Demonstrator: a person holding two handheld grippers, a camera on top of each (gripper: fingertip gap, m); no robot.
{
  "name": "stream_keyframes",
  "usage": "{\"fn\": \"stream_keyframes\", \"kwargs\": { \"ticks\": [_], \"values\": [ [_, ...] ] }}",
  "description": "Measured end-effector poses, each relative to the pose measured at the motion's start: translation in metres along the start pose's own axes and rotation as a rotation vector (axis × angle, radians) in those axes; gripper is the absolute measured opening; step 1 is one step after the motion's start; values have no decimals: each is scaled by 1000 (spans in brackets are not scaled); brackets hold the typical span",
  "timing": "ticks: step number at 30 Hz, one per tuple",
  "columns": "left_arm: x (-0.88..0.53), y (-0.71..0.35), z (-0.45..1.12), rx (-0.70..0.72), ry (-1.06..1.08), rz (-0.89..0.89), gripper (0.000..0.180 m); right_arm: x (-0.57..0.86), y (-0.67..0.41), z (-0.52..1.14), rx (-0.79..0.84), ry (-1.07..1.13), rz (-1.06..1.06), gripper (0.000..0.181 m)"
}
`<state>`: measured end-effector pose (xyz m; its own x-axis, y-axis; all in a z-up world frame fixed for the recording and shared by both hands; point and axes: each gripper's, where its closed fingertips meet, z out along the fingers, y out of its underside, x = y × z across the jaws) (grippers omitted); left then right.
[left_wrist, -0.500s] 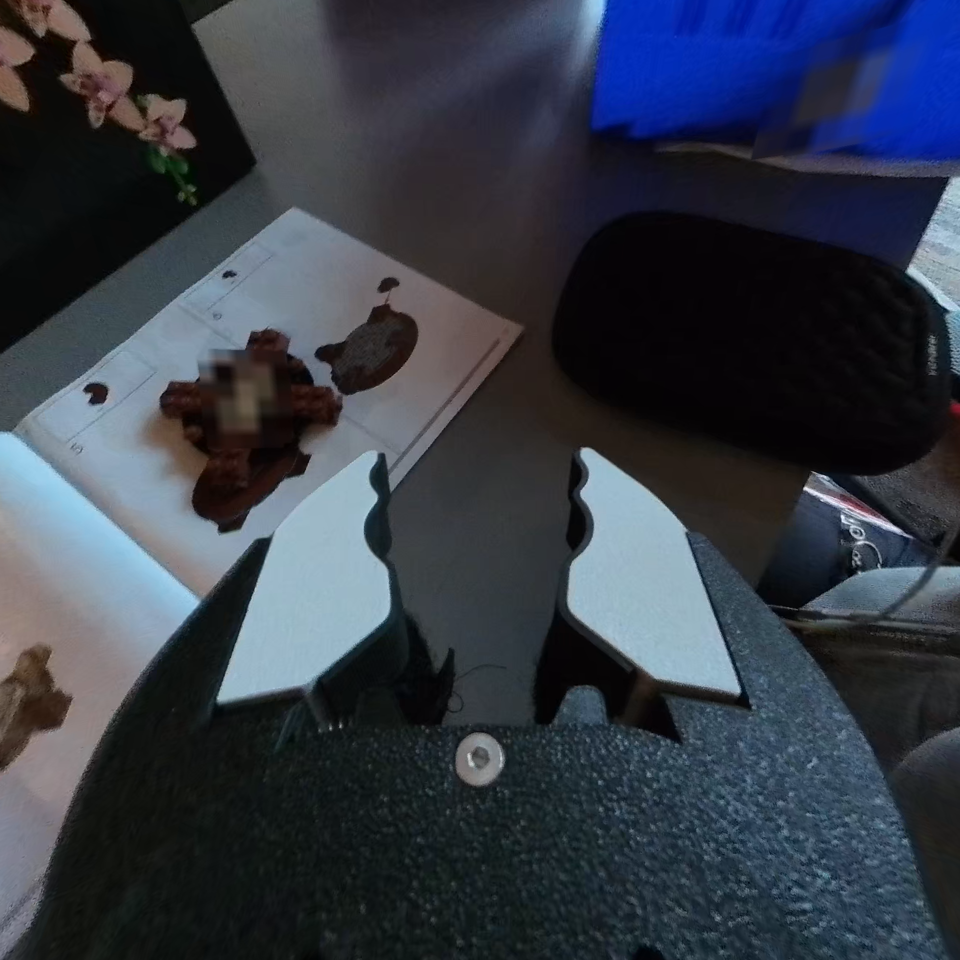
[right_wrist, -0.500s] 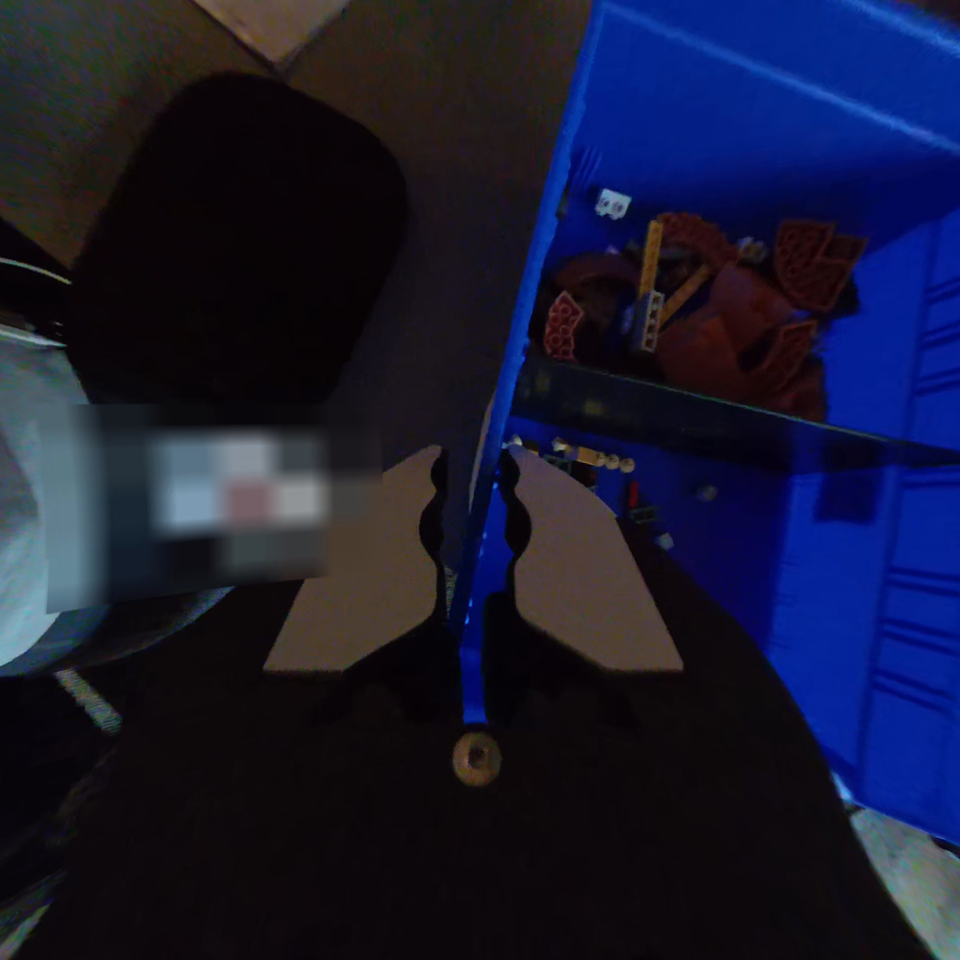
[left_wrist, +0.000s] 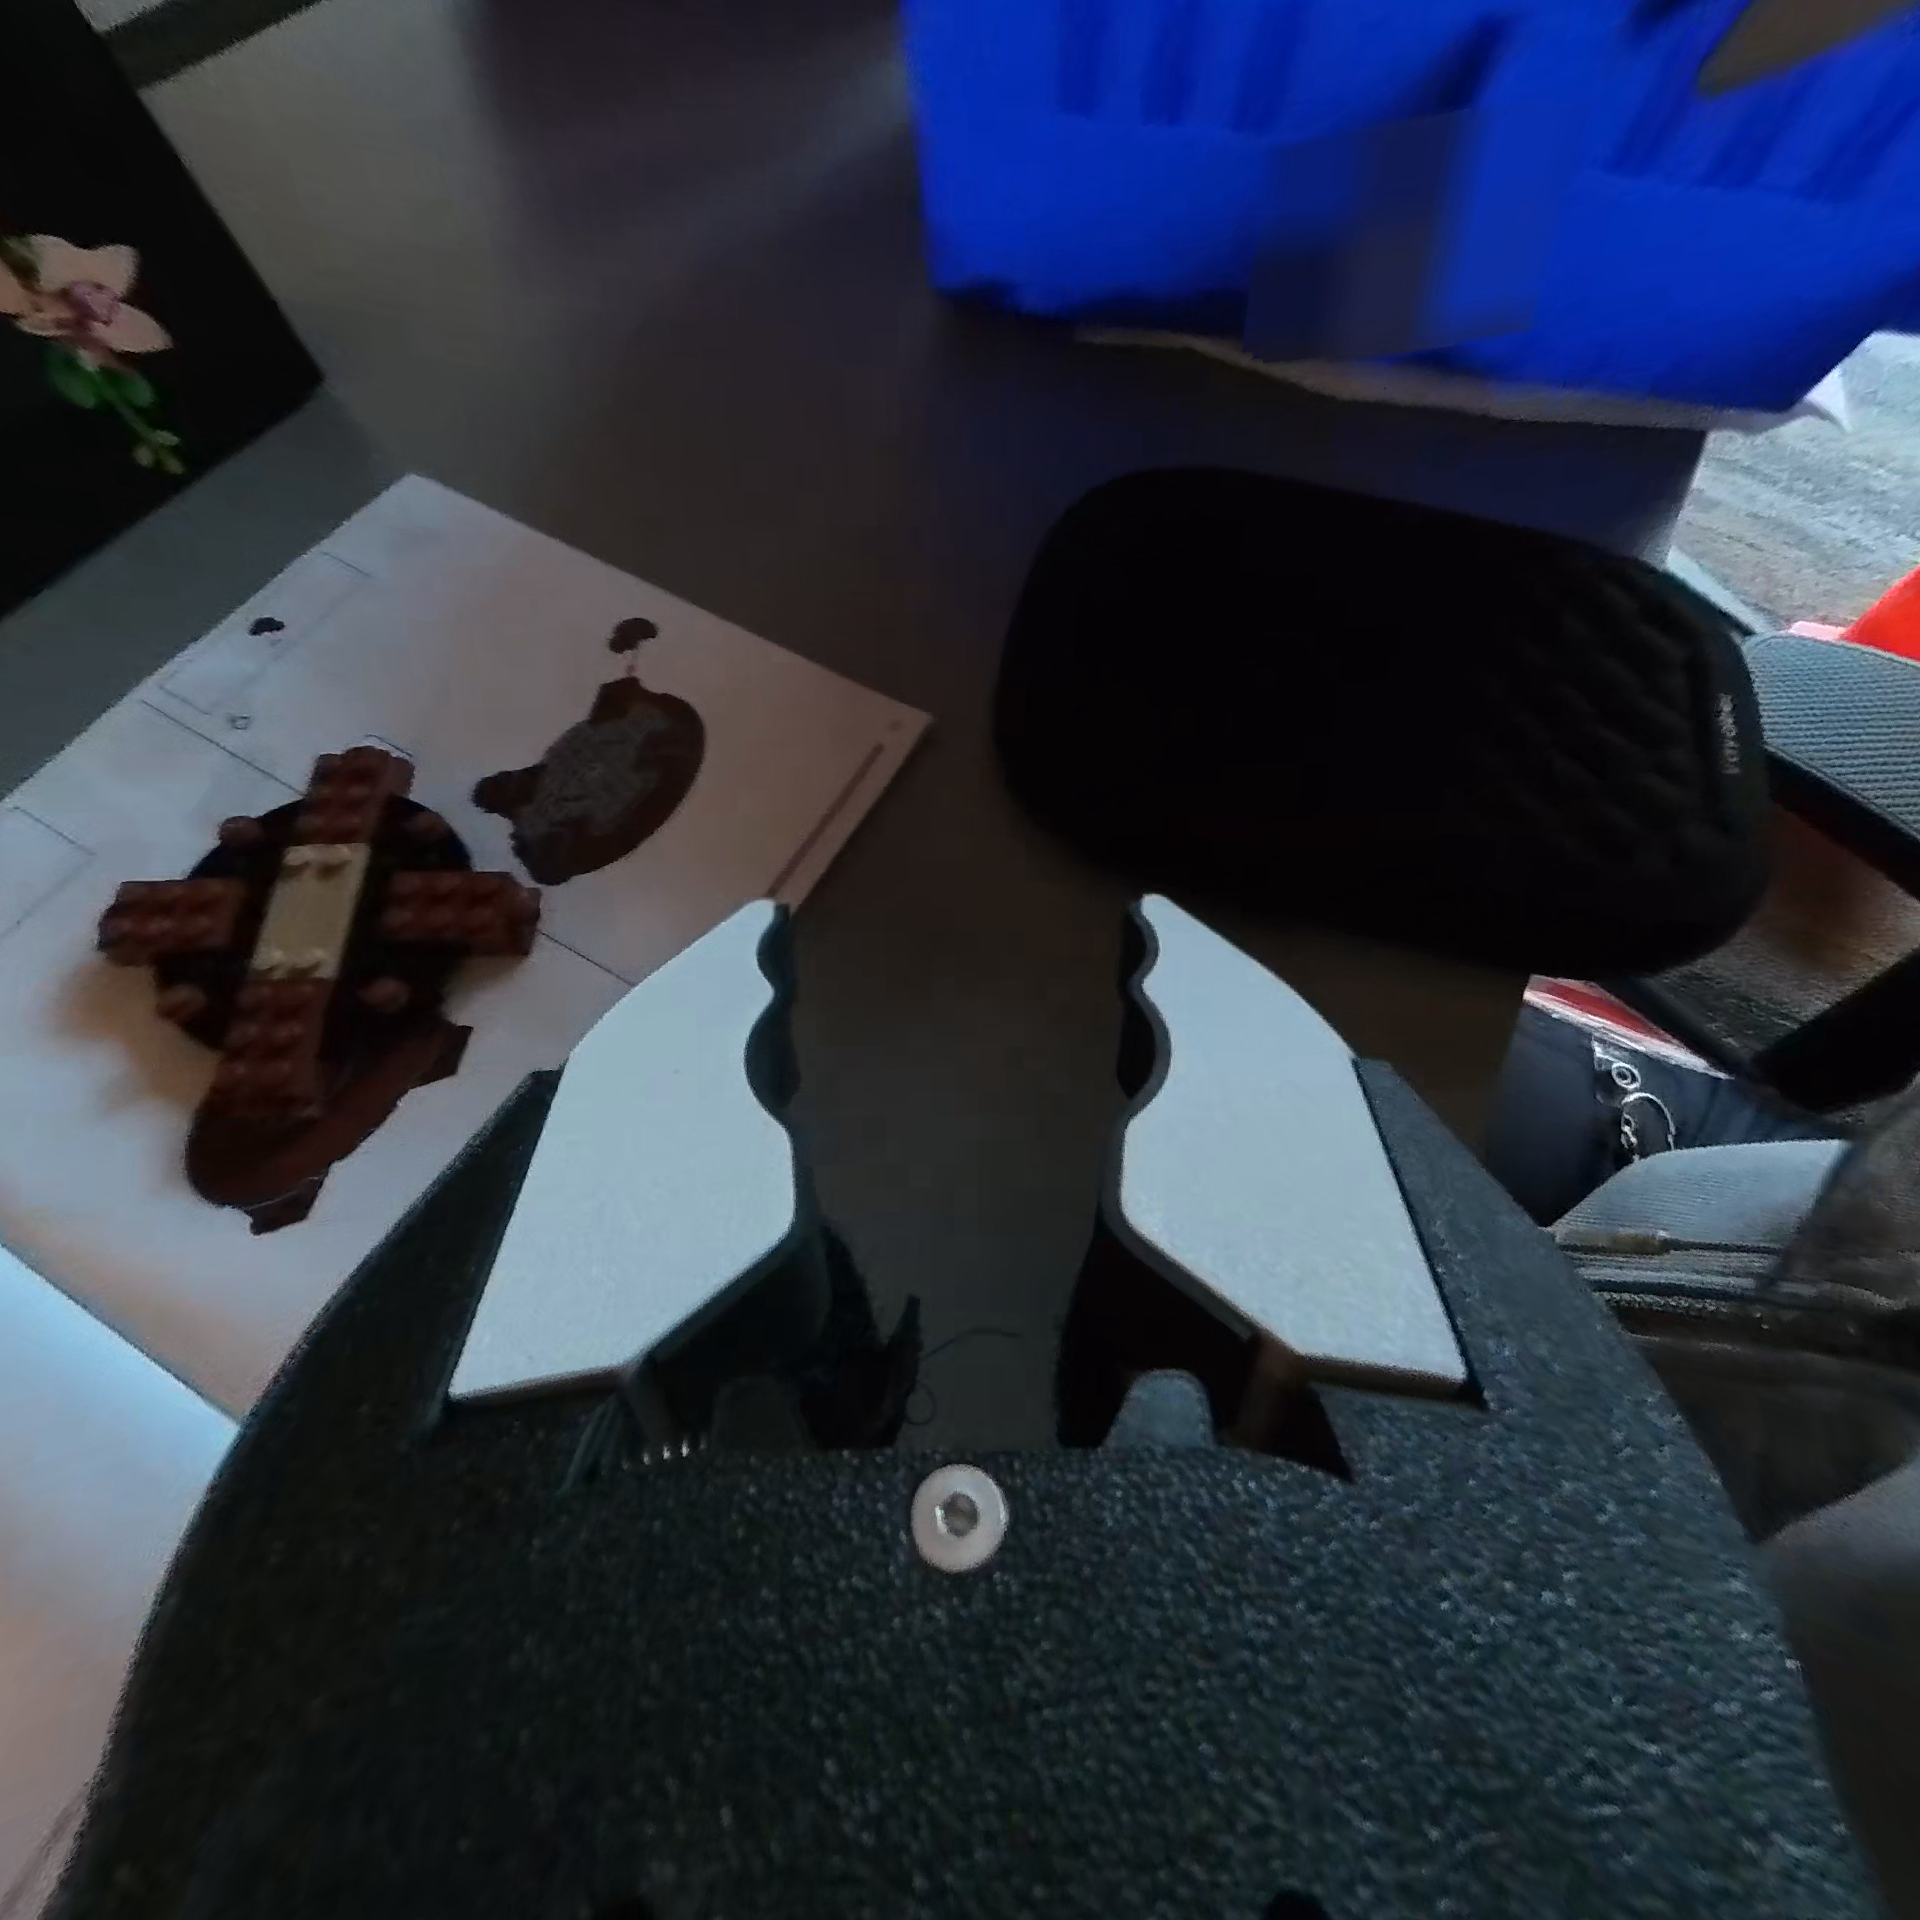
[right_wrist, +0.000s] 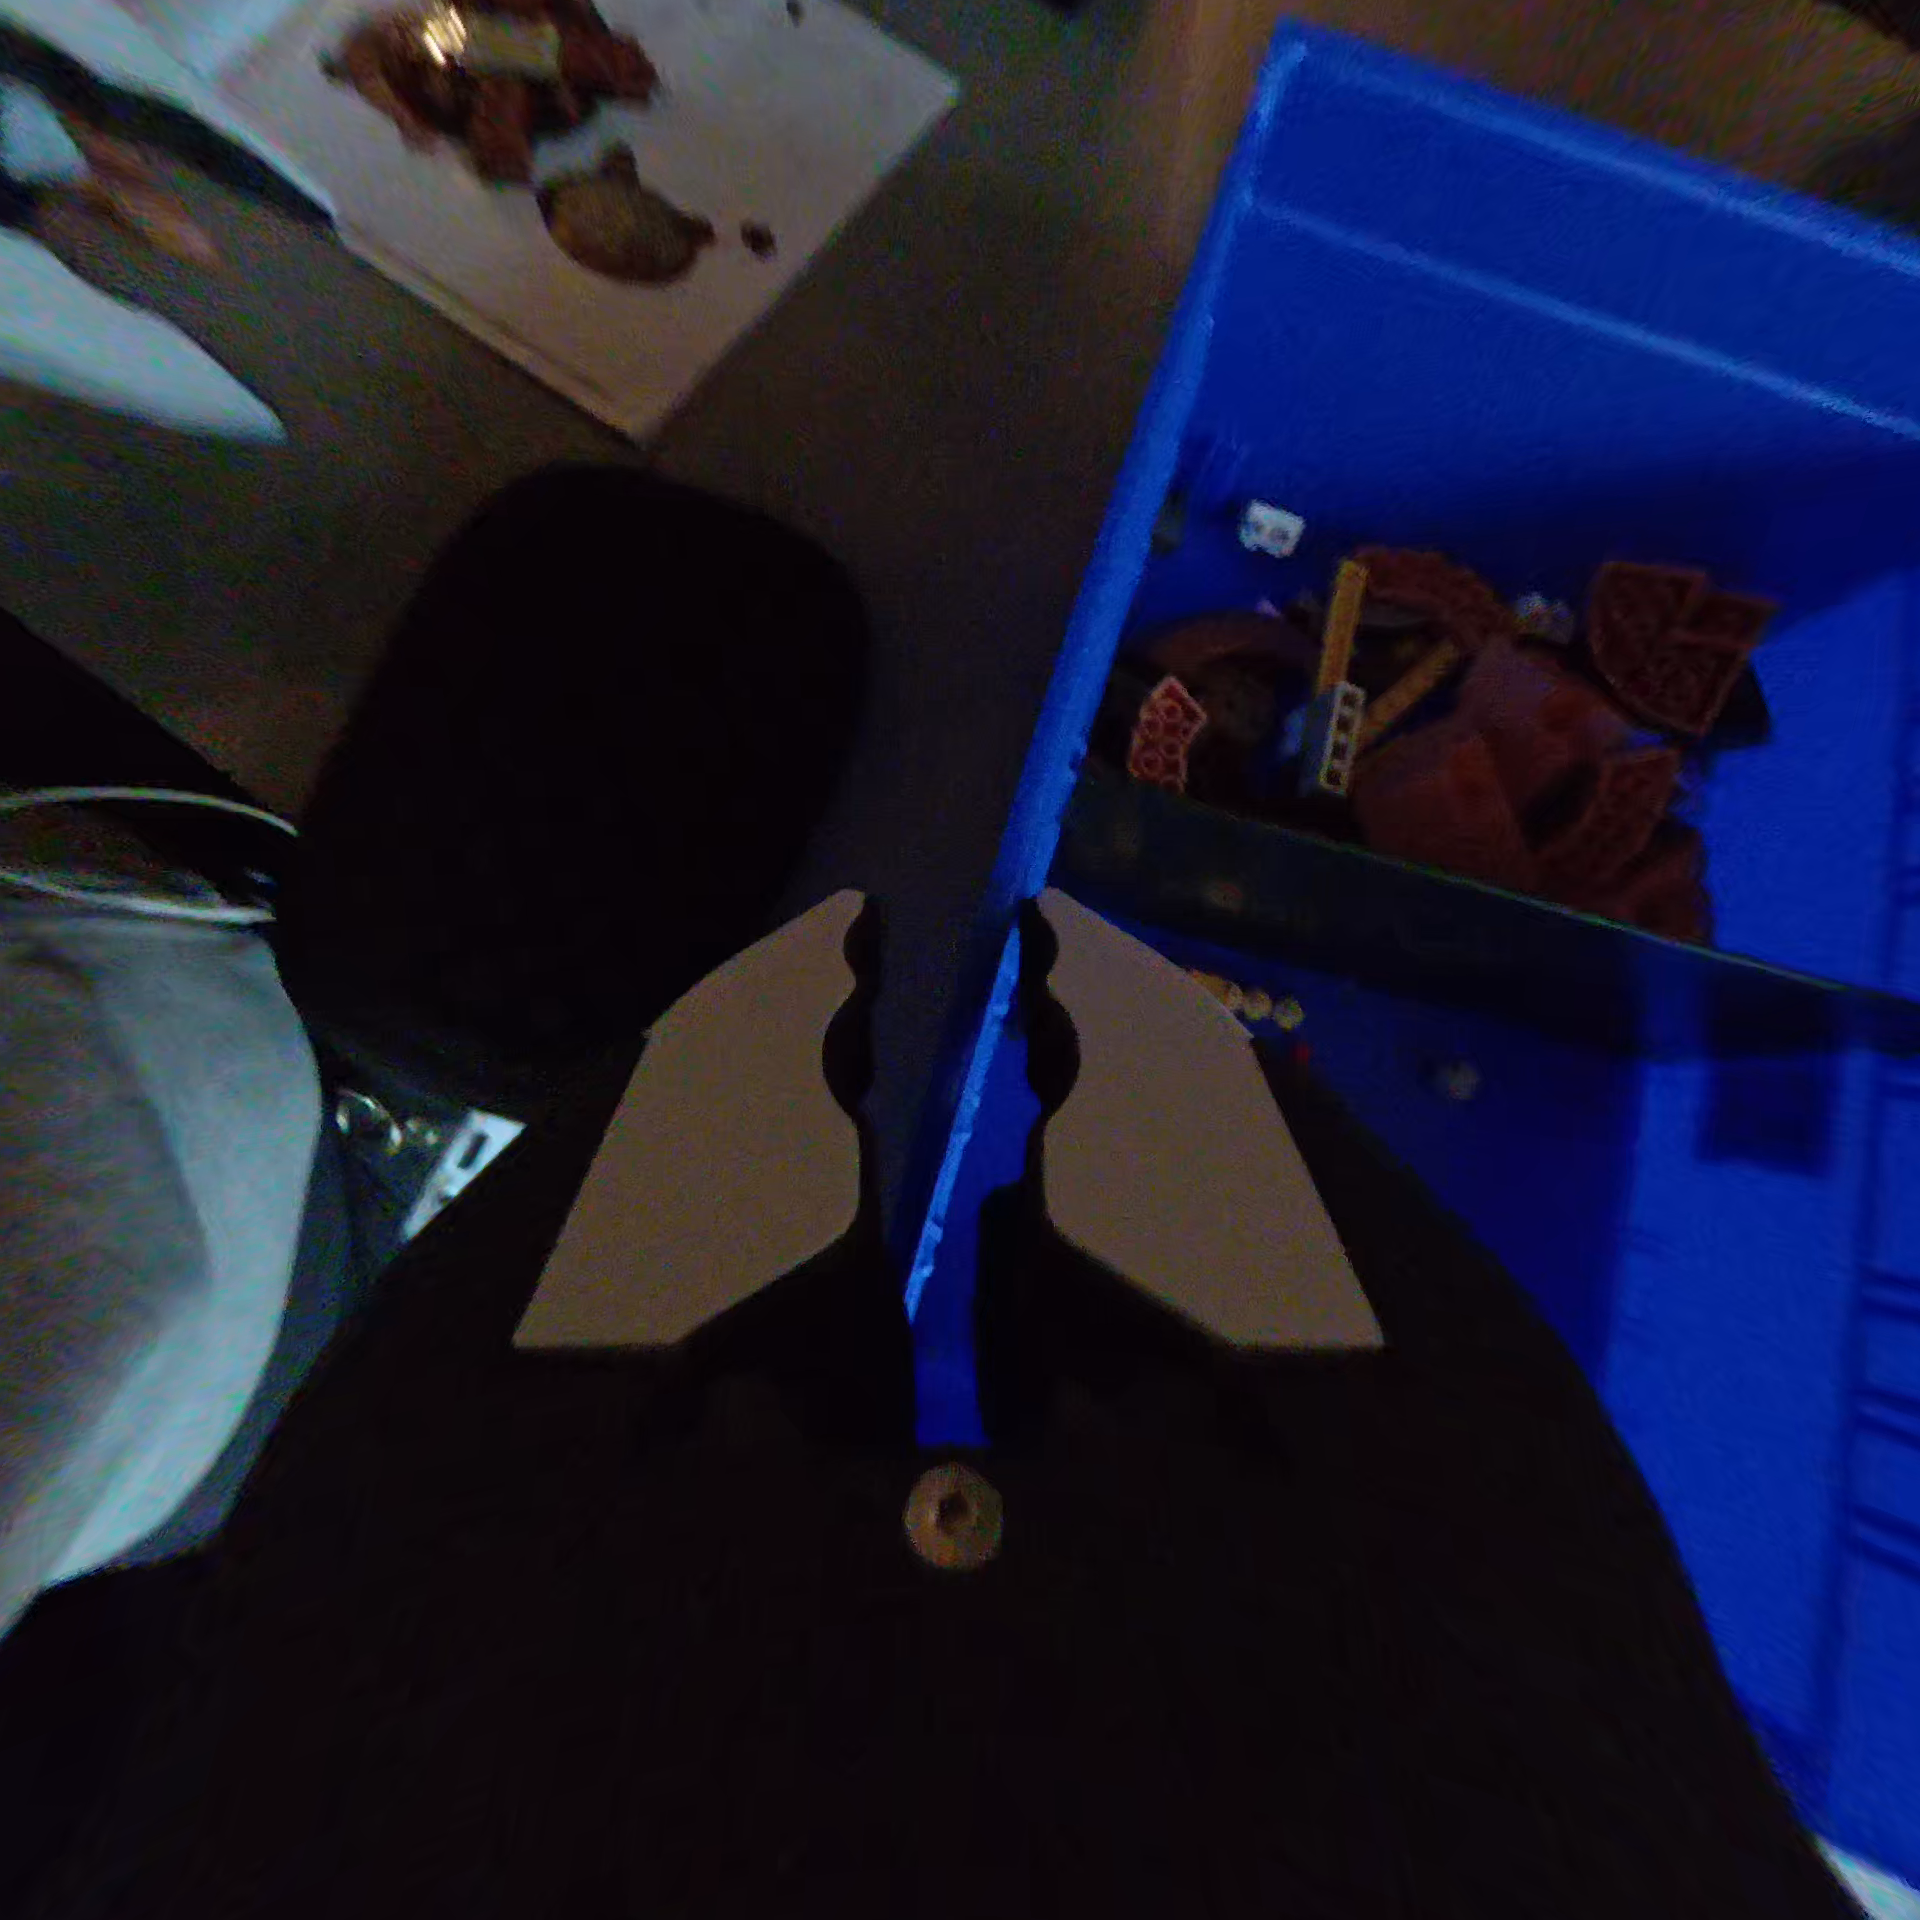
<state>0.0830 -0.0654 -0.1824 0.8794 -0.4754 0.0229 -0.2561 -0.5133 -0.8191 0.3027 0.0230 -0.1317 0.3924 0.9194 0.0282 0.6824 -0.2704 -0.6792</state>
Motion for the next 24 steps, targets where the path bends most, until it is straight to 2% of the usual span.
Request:
{"fn": "stream_keyframes", "kwargs": {
  "ticks": [10, 18, 20, 24],
  "values": [
    [2, -1, 5, -9, 1, 5, 56, -24, -22, 12, 96, -165, 17, 49],
    [5, -13, 9, 3, -5, 55, 55, -25, -30, -6, 195, -254, 70, 45],
    [6, -18, 10, 24, 4, 56, 53, -28, -41, -19, 296, -294, 43, 41],
    [10, -36, 13, 70, 33, 87, 46, -17, -70, -61, 607, -308, 64, 50]
  ]
}}
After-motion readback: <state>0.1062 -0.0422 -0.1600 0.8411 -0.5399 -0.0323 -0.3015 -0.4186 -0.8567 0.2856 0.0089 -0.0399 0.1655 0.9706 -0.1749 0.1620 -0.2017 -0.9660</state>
